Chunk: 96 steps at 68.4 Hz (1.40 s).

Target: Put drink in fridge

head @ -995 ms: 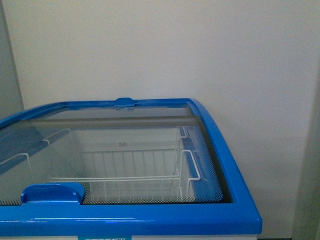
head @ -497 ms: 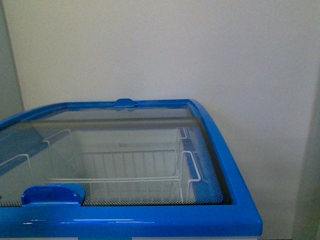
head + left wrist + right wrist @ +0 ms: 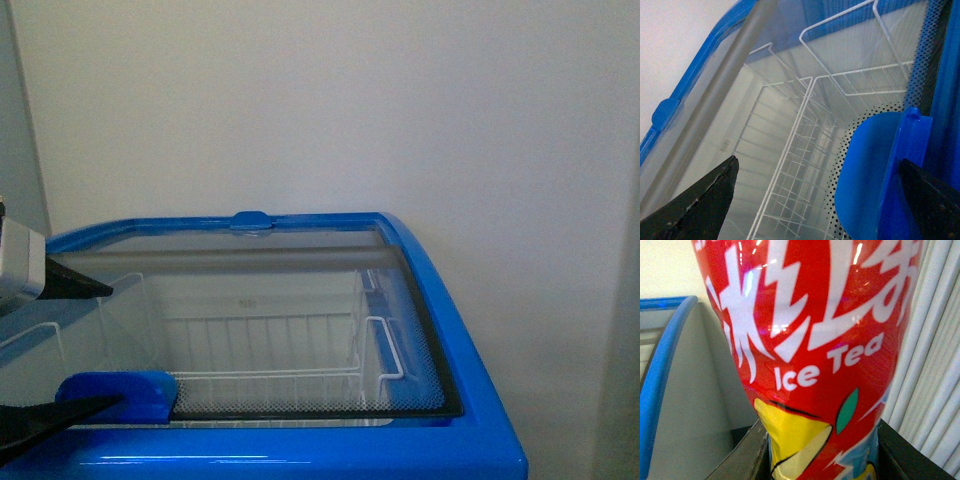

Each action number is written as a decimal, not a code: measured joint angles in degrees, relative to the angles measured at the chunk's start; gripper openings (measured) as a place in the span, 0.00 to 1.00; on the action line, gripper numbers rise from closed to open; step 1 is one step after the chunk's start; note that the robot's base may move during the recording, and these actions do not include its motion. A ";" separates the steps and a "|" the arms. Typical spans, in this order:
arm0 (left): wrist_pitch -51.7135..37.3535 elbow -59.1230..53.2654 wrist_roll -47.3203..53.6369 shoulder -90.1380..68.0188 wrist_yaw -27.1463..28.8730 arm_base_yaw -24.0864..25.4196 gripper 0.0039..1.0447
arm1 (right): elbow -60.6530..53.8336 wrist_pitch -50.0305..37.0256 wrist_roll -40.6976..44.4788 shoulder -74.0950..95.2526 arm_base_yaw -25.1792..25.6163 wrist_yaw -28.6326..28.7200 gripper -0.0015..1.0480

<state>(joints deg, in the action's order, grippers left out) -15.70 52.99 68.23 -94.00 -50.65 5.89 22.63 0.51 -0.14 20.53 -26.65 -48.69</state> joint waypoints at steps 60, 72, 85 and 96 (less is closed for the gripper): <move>-28.89 24.70 -39.67 -15.17 40.22 -5.11 0.93 | 0.00 0.00 0.02 0.00 0.00 -0.13 0.38; -17.27 16.96 -61.77 -5.68 38.38 -2.75 0.93 | 0.00 0.00 0.02 0.00 0.00 0.02 0.38; -8.22 4.85 -74.12 10.78 32.20 0.20 0.93 | 0.00 0.00 0.02 0.00 0.00 0.02 0.38; 1.20 -10.71 -78.71 29.38 22.14 4.15 0.93 | 0.00 0.00 0.02 0.00 0.00 0.02 0.38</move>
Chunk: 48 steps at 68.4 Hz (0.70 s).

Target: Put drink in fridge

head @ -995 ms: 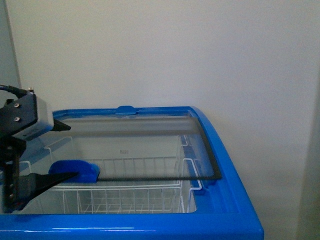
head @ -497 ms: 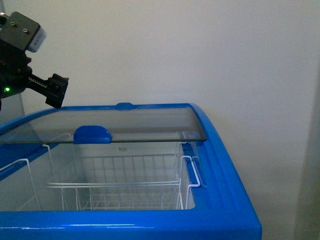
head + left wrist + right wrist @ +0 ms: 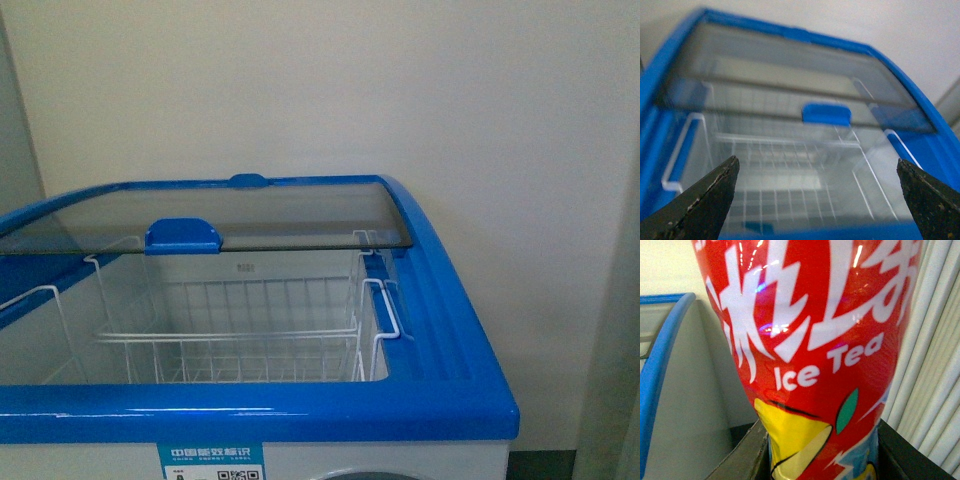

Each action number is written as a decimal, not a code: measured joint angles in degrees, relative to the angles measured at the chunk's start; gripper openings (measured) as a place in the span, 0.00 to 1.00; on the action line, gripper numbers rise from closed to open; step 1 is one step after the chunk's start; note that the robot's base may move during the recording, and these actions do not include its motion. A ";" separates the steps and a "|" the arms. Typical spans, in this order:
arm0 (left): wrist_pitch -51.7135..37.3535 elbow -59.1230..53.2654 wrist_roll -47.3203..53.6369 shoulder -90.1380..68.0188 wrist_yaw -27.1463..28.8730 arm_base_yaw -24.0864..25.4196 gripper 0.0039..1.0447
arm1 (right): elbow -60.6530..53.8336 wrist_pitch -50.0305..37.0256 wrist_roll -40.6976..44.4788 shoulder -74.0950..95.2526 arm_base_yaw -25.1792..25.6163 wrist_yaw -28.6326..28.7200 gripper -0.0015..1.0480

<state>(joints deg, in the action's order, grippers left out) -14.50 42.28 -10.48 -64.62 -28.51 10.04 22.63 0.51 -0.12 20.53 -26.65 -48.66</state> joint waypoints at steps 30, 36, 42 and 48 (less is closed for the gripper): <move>13.62 -36.24 9.20 56.39 12.00 7.19 0.37 | 7.65 12.11 13.29 7.48 12.33 39.04 0.38; 13.75 -36.65 9.46 58.07 14.49 4.66 0.25 | 10.88 7.13 19.02 14.23 15.41 44.41 0.38; 14.03 -37.53 9.73 59.58 17.94 1.11 0.04 | 18.10 1.95 30.80 26.80 15.98 50.47 0.38; 14.19 -38.05 9.88 60.19 19.61 -0.68 0.02 | 23.10 2.12 38.86 34.86 14.73 54.31 0.38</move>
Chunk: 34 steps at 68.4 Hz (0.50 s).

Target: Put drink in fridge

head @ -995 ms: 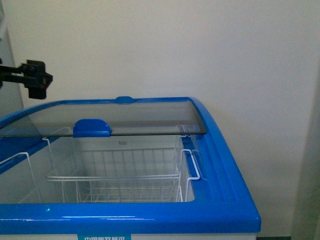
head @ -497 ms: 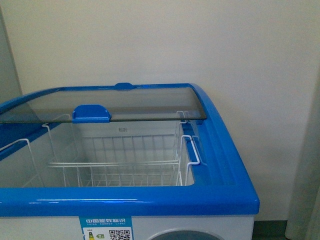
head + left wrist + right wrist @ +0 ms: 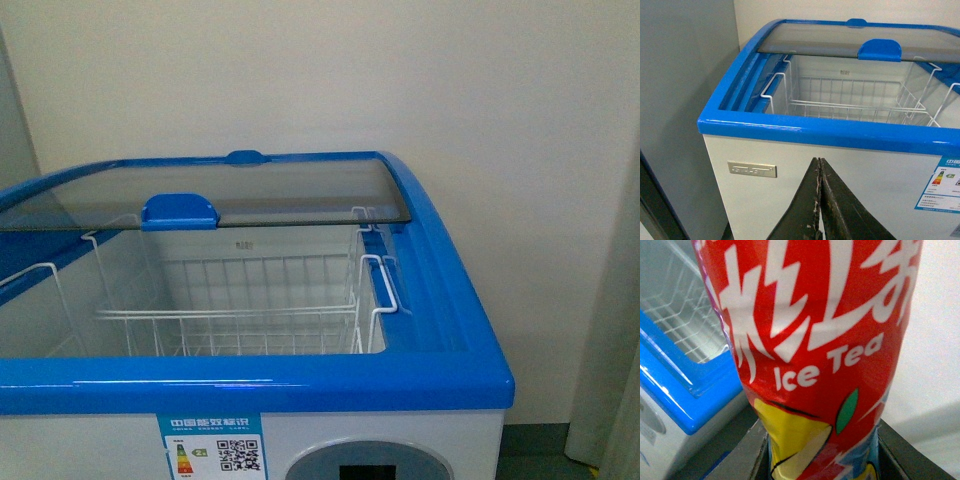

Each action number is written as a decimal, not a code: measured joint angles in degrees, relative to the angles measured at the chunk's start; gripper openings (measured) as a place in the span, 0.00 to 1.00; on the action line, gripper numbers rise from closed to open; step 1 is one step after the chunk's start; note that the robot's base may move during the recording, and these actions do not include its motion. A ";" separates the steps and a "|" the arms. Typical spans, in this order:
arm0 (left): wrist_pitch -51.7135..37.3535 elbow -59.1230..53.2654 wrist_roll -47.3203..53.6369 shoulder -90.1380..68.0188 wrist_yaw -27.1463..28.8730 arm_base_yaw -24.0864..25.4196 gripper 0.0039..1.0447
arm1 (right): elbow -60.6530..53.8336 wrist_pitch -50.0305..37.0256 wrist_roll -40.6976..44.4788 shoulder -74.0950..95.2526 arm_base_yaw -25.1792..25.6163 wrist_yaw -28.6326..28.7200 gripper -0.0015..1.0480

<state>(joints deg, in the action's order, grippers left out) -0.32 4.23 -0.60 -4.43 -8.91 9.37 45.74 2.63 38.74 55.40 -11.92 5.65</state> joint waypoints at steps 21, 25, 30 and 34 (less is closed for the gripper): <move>0.44 -1.49 0.13 2.01 8.79 -9.09 0.02 | 23.50 10.23 23.63 28.87 -8.28 0.00 0.38; 0.44 -3.17 0.13 3.69 8.81 -9.18 0.02 | 29.03 10.58 25.46 34.84 -9.79 -0.96 0.38; 0.44 -3.34 0.15 4.02 8.92 -9.22 0.02 | 35.85 11.63 26.47 42.45 -11.91 -1.79 0.38; 0.44 -3.34 0.15 4.07 8.87 -9.22 0.02 | 40.81 12.26 27.08 47.78 -13.70 -2.21 0.38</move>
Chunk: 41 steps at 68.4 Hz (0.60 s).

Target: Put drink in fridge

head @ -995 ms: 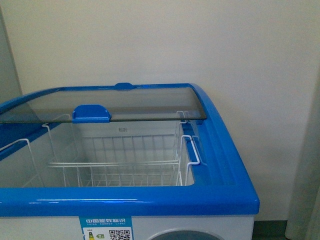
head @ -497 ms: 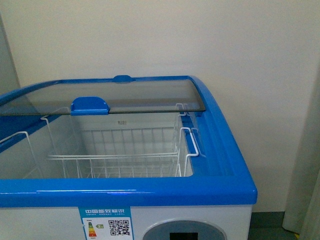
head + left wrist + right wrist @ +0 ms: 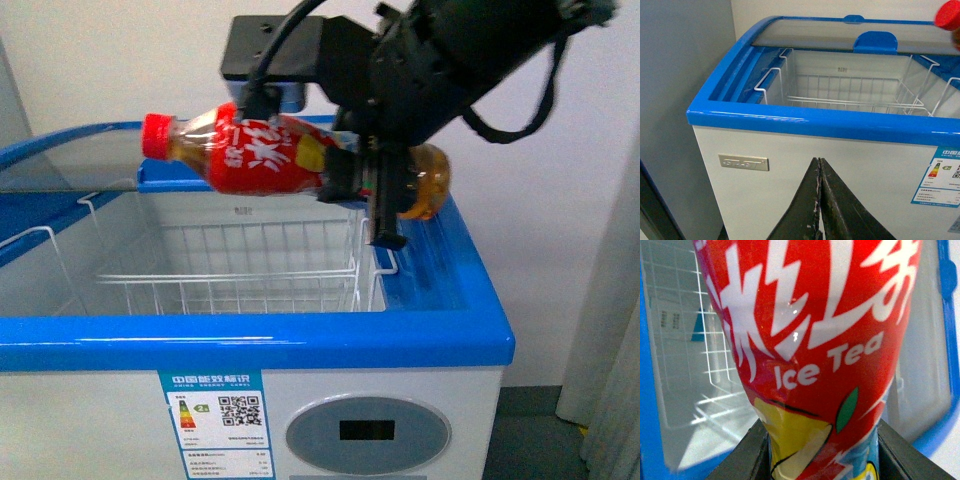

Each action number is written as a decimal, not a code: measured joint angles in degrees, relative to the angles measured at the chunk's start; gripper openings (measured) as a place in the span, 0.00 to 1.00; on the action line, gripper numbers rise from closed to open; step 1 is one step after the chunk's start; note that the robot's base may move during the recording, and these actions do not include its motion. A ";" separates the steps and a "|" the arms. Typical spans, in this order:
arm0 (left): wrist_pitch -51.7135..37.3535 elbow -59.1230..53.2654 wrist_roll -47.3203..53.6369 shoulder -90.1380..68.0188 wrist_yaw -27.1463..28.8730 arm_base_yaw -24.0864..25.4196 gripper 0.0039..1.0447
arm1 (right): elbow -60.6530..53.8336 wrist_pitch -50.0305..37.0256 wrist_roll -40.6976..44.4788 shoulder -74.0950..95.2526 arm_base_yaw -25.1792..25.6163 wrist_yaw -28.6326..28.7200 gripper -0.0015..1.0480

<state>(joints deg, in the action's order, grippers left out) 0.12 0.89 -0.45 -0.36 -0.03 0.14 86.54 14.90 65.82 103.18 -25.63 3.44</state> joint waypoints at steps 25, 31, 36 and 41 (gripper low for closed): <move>0.00 0.00 0.00 0.00 0.02 0.00 0.02 | 14.86 2.58 -0.44 17.11 -3.91 -0.85 0.38; 0.00 0.00 0.00 0.00 0.02 0.00 0.02 | 16.09 2.03 -0.42 18.99 -3.87 -1.49 0.38; 0.00 0.00 0.00 0.02 0.00 0.00 0.02 | 17.29 1.55 -0.63 20.65 -3.76 -1.90 0.38; 0.00 0.00 0.00 0.02 0.00 0.00 0.02 | 18.51 1.16 -0.79 22.18 -3.48 -2.19 0.38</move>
<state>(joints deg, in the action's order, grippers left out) 0.12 0.89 -0.45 -0.34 -0.03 0.14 105.06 16.05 65.04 125.36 -29.10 1.26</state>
